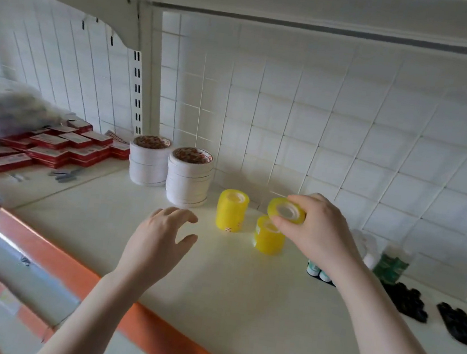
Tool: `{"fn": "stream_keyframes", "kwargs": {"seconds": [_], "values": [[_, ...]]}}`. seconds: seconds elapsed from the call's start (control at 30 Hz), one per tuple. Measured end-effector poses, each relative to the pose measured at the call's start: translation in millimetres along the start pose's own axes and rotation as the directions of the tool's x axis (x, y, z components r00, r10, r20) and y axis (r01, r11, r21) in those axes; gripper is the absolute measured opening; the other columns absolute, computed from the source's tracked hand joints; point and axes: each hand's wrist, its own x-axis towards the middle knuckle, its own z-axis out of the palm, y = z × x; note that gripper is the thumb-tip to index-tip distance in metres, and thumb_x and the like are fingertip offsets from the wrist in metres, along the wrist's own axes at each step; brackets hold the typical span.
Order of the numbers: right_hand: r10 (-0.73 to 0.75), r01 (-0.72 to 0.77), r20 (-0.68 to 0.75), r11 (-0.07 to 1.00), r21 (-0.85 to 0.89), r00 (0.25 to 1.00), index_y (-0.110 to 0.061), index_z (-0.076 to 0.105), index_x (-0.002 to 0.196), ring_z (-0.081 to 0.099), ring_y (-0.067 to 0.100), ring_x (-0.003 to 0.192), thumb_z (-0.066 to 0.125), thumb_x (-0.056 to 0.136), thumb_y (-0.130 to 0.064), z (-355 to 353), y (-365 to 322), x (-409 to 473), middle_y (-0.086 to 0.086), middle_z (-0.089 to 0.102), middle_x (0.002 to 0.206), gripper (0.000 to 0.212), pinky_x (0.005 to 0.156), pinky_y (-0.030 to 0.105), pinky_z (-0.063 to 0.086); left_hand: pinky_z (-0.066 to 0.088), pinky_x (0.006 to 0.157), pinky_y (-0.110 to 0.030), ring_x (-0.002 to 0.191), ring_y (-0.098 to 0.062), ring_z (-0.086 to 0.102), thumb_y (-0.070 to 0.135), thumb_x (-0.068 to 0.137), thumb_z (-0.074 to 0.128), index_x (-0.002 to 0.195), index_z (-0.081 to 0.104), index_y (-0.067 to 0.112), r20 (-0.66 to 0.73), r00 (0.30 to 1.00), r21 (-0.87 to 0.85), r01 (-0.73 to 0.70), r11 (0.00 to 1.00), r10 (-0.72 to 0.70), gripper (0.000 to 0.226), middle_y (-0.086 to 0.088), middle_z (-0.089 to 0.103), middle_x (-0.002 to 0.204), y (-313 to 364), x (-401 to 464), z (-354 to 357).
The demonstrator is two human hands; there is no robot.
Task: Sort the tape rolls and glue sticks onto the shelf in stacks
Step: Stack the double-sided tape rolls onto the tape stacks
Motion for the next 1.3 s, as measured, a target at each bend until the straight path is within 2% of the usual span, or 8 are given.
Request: {"fn": "stream_keyframes", "kwargs": {"seconds": [0.17,0.4,0.57,0.67,0.8,0.93,1.13,1.3], "values": [[0.015,-0.014,0.046,1.0,-0.024,0.999,-0.017,0.064,0.091,0.053,0.024,0.088,0.064,0.079,-0.042,27,-23,22,0.002,0.054,0.092,0.027,0.068,0.029,0.034,0.041,0.085,-0.029,0.108,-0.019,0.053,0.027,0.084,0.065,0.111,0.062,0.021,0.066,0.997,0.007,0.042,0.999,-0.042,0.028,0.003,0.062,0.114,-25,1,1],[0.034,-0.031,0.087,0.999,-0.034,0.996,-0.017,0.066,0.098,0.055,0.026,0.095,0.065,0.08,-0.042,54,-38,50,0.005,0.056,0.097,0.031,0.074,0.03,0.039,0.036,0.087,-0.024,0.112,-0.015,0.049,0.031,0.087,0.057,0.118,0.056,0.026,0.144,0.988,-0.001,0.055,0.998,-0.055,0.031,0.007,0.057,0.119,-33,6,7],[0.038,-0.034,0.095,0.998,-0.043,0.995,-0.017,0.065,0.096,0.054,0.026,0.094,0.065,0.079,-0.043,63,-41,62,0.002,0.053,0.092,0.031,0.067,0.027,0.03,0.036,0.087,-0.023,0.112,-0.013,0.048,0.032,0.088,0.056,0.118,0.055,0.028,0.129,0.991,-0.023,0.05,0.998,-0.047,0.031,0.01,0.056,0.118,-36,6,8],[0.018,-0.014,0.116,0.999,-0.033,0.993,-0.016,0.065,0.105,0.053,0.024,0.097,0.066,0.079,-0.041,68,-41,64,-0.001,0.048,0.092,0.037,0.068,0.025,0.027,0.035,0.088,-0.021,0.114,-0.011,0.046,0.033,0.088,0.056,0.119,0.055,0.03,0.13,0.991,-0.037,0.048,0.998,-0.043,0.031,0.012,0.054,0.12,-36,6,8],[0.014,-0.014,0.129,1.0,-0.003,0.992,-0.019,0.062,0.118,0.053,0.021,0.101,0.067,0.079,-0.041,70,-39,64,0.0,0.054,0.102,0.045,0.071,0.022,0.029,0.034,0.088,-0.02,0.115,-0.008,0.044,0.035,0.089,0.056,0.12,0.054,0.032,0.125,0.991,-0.061,0.054,0.997,-0.046,0.031,0.015,0.053,0.121,-35,5,8],[-0.001,-0.002,0.12,1.0,0.024,0.993,-0.019,0.064,0.113,0.054,0.022,0.099,0.068,0.079,-0.04,70,-38,64,-0.002,0.054,0.097,0.04,0.07,0.022,0.029,0.034,0.087,-0.018,0.115,-0.007,0.043,0.036,0.089,0.056,0.119,0.053,0.033,0.128,0.991,-0.076,0.054,0.996,-0.044,0.03,0.016,0.052,0.121,-34,5,8],[-0.01,0.006,0.125,0.999,0.034,0.992,-0.013,0.065,0.11,0.055,0.025,0.1,0.068,0.08,-0.035,74,-40,64,0.005,0.061,0.106,0.037,0.081,0.03,0.042,0.032,0.086,-0.016,0.115,-0.005,0.044,0.036,0.089,0.055,0.119,0.053,0.034,0.128,0.991,-0.089,0.05,0.995,-0.038,0.03,0.018,0.051,0.122,-34,3,6],[-0.013,0.008,0.127,0.999,0.042,0.992,-0.016,0.06,0.123,0.054,0.022,0.104,0.076,0.072,-0.039,75,-39,63,0.005,0.06,0.114,0.058,0.083,0.026,0.039,0.03,0.085,-0.015,0.116,-0.004,0.042,0.036,0.089,0.056,0.12,0.052,0.034,0.133,0.991,-0.089,0.046,0.995,-0.034,0.032,0.019,0.051,0.122,-34,4,6]]}}
